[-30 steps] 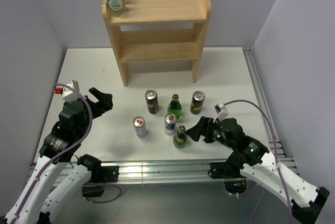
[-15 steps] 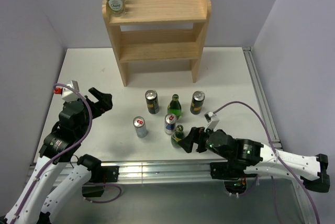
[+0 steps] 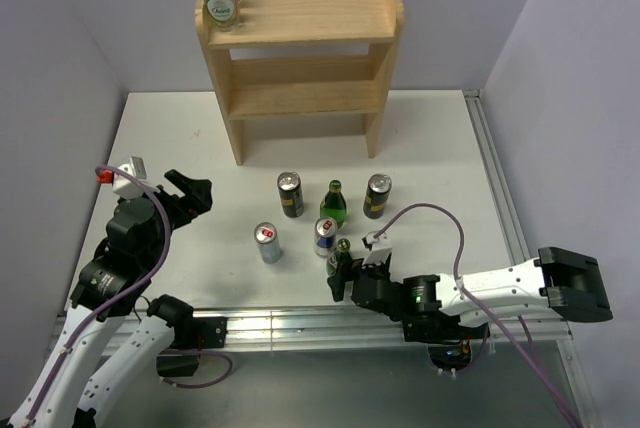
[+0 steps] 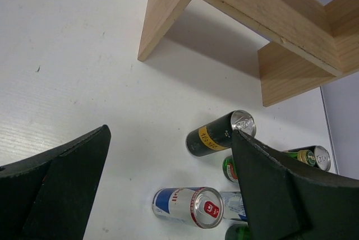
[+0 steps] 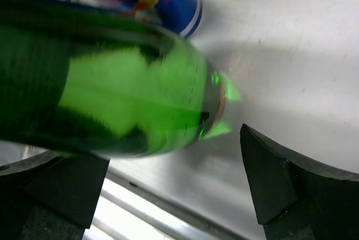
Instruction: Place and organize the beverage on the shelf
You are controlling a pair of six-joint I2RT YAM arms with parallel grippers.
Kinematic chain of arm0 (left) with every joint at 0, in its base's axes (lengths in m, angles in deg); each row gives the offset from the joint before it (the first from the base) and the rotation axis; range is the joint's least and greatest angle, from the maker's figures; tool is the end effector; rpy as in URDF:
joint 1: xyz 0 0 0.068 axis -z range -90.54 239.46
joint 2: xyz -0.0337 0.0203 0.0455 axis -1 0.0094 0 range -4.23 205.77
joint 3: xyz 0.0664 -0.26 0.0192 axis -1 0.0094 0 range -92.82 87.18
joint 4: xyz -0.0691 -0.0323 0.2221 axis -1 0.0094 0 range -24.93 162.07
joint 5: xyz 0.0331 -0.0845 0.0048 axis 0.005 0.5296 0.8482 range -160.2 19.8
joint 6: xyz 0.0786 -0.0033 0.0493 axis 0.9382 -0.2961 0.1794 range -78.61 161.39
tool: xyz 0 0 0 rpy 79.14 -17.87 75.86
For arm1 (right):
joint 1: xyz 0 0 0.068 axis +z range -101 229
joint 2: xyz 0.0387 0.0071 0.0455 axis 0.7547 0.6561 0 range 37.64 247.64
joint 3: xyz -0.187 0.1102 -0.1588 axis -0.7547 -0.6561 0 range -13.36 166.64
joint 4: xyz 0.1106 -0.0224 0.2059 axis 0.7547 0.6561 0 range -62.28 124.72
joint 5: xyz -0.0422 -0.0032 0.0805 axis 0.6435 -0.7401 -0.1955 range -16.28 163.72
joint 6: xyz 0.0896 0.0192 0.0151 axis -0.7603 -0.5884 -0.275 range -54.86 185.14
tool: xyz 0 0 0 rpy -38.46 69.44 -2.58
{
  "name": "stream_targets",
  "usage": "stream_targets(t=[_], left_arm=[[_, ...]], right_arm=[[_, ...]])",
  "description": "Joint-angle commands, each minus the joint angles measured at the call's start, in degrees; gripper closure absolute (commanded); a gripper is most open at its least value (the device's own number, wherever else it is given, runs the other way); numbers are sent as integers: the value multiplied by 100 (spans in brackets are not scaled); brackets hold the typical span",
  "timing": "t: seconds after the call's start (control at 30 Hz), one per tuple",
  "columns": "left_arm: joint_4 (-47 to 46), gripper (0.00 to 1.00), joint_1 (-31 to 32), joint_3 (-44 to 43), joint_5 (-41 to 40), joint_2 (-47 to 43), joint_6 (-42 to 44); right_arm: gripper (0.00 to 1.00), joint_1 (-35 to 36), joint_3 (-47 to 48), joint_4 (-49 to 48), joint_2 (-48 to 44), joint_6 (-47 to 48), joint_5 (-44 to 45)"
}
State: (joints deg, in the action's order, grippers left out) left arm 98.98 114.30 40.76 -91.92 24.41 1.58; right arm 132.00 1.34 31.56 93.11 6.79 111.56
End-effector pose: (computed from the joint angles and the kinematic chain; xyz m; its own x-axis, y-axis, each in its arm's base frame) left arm 0.1265 -0.0246 0.3193 -0.2371 -0.5457 -0.8037 -0.1094 0.8370 -0.5361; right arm 0.0724 0.1678 0.1336 -0.6668 0.0852 -0.7403 -0.3104 0.8714 0.3799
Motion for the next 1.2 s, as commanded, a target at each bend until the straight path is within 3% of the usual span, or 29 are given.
stream_targets(t=[0.0,0.2,0.37,0.77,0.93,1.17], left_arm=[[-122,4,21,-43,106,27,44],[-174,4,12,-35,159,-17,96],[-183,4,21,-43,229,36,114],[-236,4,21,-34,343,124,193],[-236,4,21,-34,352,142,193],[-236,4,21,-26,361,133,184]], right_arm=[[0,32,68,-779,280,-151,1196],[0,23,15,-2008,1035,481,1620],[0,189,103,-2605,1677,561,2488],[0,287,244,-2588,2838,-379,3660],[0,278,358,-2931,3216,112,3695],[7,76,218,-4478,3471,1561,3273]])
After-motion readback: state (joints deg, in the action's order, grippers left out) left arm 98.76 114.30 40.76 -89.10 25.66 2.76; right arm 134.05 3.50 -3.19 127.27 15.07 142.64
